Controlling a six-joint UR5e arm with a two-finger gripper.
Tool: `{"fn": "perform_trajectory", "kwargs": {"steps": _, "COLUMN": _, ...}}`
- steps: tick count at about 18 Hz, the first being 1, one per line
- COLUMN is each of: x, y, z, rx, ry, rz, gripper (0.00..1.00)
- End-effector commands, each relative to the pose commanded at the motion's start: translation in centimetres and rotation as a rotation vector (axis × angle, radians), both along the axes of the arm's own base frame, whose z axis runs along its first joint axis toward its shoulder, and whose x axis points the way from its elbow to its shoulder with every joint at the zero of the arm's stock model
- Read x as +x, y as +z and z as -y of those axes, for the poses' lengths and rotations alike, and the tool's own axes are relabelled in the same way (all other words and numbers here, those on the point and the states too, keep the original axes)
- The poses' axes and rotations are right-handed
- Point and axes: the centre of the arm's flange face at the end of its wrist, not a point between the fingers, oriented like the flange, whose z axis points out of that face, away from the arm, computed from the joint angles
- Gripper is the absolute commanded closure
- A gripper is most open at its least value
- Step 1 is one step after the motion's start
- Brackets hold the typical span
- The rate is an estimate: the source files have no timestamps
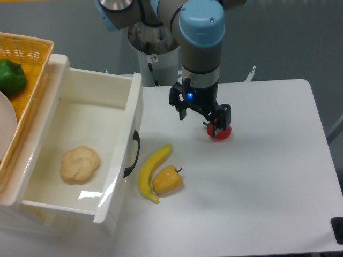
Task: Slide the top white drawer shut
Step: 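Raise the gripper up from beside the red tomato, then move the gripper toward the open white drawer's front panel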
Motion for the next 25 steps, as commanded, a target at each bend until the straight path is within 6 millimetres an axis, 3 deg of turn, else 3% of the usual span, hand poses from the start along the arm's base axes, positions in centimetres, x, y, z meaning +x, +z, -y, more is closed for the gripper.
{"fn": "perform_trajectory", "kwargs": {"steps": 6, "x": 0.2, "y": -0.3, "z": 0.0, "rx": -0.017, "ry": 0.016, "rz": 0.001, "gripper": 0.00}}
{"fn": "perform_trajectory", "kwargs": {"steps": 14, "x": 1.8, "y": -3.1, "z": 0.8, "rx": -0.053, "ry": 0.144, "rz": 0.044, "gripper": 0.00}}
{"fn": "perform_trajectory", "kwargs": {"steps": 18, "x": 3.3, "y": -3.8, "z": 1.2, "rx": -0.050, "ry": 0.334, "rz": 0.072, "gripper": 0.00}}
{"fn": "perform_trajectory", "kwargs": {"steps": 25, "x": 3.6, "y": -4.9, "z": 1.1, "rx": -0.059, "ry": 0.478, "rz": 0.096, "gripper": 0.00}}
